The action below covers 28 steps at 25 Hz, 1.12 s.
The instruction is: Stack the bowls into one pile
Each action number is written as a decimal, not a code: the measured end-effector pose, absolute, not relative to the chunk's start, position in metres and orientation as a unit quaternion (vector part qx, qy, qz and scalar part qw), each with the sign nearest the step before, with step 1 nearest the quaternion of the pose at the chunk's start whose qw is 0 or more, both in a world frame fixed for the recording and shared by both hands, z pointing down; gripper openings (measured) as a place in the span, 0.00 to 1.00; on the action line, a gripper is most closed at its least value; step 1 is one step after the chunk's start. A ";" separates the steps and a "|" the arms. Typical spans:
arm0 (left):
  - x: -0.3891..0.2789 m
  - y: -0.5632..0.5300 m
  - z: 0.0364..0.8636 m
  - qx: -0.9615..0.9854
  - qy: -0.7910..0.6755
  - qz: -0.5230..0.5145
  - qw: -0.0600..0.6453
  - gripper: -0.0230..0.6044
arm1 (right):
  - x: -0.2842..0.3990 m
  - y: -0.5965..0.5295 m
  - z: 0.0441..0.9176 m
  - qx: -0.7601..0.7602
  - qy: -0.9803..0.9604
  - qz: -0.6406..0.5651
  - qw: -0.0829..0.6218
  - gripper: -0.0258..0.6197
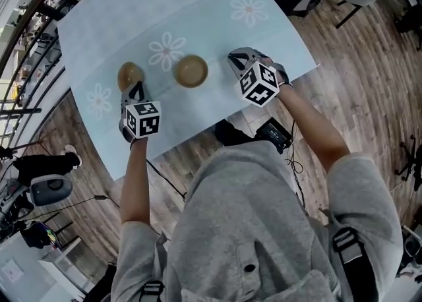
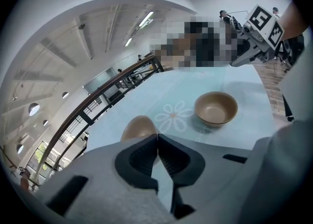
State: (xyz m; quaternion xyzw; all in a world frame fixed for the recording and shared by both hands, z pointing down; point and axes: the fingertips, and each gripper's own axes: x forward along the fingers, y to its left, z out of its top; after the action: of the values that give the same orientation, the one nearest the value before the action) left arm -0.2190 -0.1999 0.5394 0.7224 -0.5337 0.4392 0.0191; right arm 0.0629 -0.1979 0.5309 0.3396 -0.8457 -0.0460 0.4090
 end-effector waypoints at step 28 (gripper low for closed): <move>-0.042 -0.170 0.558 0.788 -0.400 0.467 -0.038 0.07 | 0.126 -0.114 0.526 0.392 -0.838 -0.012 0.379 0.09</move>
State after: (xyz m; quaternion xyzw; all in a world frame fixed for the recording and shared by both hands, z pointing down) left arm -0.0424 -0.1700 0.5579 0.7881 -0.3997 0.4666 -0.0377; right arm 0.1264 -0.1140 0.5265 0.3920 -0.8381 -0.0123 0.3793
